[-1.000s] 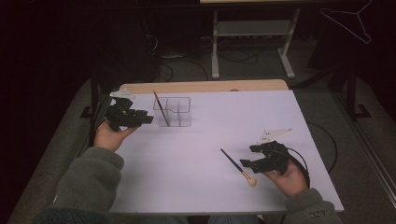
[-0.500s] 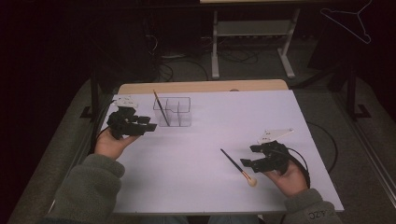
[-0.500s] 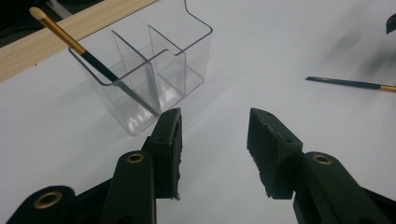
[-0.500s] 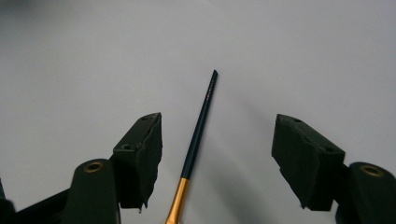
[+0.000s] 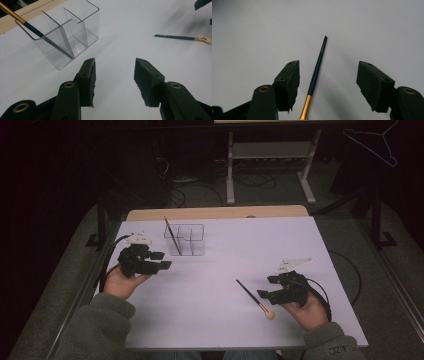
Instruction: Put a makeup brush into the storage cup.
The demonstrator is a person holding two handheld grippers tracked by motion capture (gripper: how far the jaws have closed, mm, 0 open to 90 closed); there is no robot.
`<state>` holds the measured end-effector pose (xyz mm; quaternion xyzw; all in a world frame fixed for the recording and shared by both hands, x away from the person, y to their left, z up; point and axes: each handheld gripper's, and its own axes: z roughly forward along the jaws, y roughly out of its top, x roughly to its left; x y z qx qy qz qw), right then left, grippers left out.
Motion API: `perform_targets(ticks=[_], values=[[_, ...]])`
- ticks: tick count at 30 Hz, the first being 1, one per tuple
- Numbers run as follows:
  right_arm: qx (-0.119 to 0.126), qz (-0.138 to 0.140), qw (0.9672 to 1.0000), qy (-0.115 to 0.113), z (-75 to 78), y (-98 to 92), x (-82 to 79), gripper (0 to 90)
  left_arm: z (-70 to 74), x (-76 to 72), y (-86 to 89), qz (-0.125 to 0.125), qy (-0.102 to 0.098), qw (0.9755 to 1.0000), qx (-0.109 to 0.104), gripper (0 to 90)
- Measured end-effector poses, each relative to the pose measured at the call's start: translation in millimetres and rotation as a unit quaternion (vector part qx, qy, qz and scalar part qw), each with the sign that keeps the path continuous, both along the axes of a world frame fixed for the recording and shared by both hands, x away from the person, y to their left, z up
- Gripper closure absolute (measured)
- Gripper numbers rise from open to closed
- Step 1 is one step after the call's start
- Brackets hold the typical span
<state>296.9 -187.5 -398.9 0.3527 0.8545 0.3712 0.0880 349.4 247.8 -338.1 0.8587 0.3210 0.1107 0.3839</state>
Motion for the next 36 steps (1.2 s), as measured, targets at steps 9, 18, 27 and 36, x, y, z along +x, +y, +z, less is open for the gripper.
perform_targets(ticks=[9,18,27,36], values=[[-0.006,0.002,1.0000,-0.003,-1.2,2.0,0.3,35.1,-3.5,-7.3,-5.9,-0.010,-0.003,0.9999,0.001,50.1],[-0.015,0.000,0.9999,-0.002,-2.4,5.1,-0.2,37.5,-9.4,-14.8,-10.8,-0.020,-0.005,0.9998,0.007,49.0],[-0.029,0.002,0.9996,0.002,-4.3,10.3,-0.9,40.1,-12.2,-18.3,-13.6,-0.028,-0.008,0.9995,0.011,48.4],[-0.031,0.002,0.9995,0.010,-6.5,13.4,1.1,40.9,-14.8,-20.7,-17.0,-0.031,-0.002,0.9995,0.010,47.1]])
